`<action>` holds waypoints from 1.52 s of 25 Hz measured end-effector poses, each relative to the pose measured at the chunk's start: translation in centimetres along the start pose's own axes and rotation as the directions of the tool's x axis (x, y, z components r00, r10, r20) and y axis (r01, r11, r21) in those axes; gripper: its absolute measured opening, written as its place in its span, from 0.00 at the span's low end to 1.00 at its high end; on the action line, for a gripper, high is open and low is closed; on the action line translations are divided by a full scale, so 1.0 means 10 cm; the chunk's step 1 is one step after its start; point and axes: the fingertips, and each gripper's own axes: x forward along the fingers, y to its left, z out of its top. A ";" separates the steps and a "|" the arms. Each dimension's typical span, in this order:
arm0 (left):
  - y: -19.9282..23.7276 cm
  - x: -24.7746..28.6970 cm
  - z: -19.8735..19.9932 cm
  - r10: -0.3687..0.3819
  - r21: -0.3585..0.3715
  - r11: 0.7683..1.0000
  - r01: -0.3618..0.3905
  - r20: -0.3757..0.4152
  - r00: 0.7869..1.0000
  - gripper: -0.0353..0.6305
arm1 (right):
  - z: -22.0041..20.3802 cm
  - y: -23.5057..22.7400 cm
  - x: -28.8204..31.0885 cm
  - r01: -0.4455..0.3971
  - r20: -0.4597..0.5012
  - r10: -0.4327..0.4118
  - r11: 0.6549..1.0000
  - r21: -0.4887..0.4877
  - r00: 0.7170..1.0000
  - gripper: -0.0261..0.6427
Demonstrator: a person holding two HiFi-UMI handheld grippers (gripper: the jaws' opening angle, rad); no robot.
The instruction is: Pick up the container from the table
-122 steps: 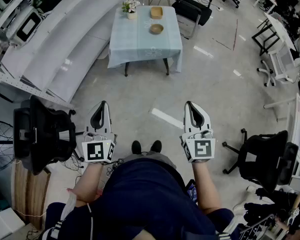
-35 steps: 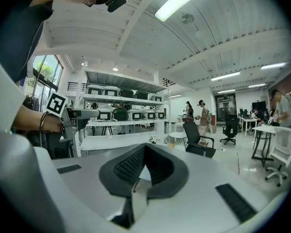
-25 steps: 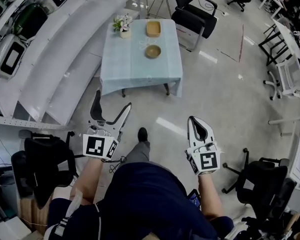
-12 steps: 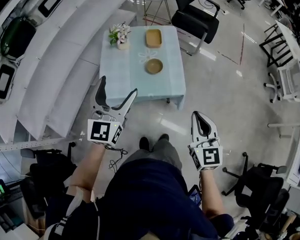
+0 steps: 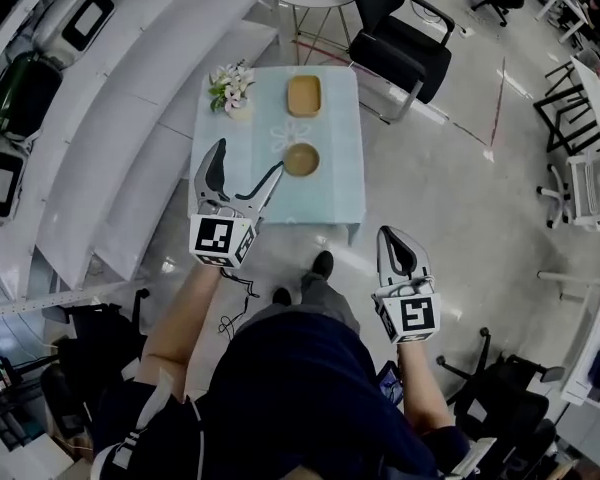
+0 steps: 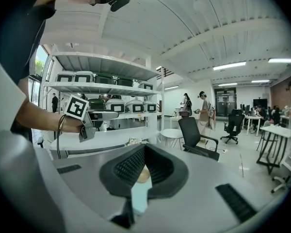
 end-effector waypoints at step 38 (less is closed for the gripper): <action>0.95 3.05 -3.05 -0.022 -0.090 0.996 -0.021 -0.448 0.894 0.68 | -0.57 -0.70 1.41 0.004 -0.188 0.012 0.997 0.081 0.982 0.04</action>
